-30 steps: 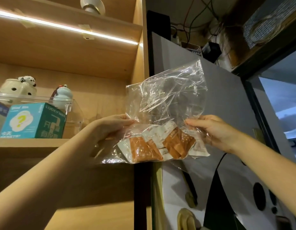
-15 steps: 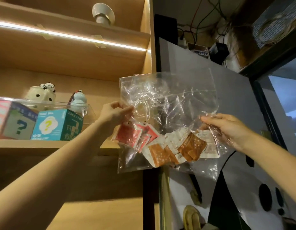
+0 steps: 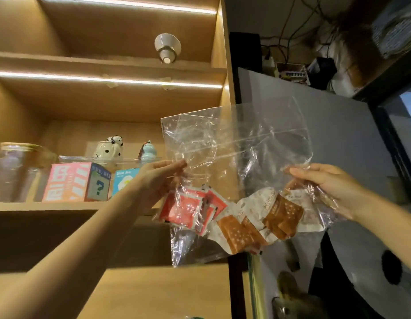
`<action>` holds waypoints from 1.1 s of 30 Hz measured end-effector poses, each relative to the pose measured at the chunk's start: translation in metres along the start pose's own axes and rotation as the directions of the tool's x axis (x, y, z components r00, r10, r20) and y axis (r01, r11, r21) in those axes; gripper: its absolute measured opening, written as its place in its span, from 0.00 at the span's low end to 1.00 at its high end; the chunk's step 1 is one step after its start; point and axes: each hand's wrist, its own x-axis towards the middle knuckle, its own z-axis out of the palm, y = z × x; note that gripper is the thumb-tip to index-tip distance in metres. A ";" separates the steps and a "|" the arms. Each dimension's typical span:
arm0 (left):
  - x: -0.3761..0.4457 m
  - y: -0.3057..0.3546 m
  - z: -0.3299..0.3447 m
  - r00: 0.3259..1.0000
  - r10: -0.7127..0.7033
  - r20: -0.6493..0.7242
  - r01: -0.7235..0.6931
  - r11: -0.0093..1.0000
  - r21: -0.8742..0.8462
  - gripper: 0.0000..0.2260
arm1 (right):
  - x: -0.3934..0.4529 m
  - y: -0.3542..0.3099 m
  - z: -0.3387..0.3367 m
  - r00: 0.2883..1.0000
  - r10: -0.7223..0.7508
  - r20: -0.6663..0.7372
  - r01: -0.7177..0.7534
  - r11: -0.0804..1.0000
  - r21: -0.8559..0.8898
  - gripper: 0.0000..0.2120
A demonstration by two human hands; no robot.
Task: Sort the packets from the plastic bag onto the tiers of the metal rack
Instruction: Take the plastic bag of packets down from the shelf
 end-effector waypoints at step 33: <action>-0.438 -0.169 0.015 0.644 -0.575 -0.505 0.631 0.772 -0.074 0.09 | -0.364 0.187 0.131 0.619 0.676 0.399 -0.730 0.683 -0.026 0.15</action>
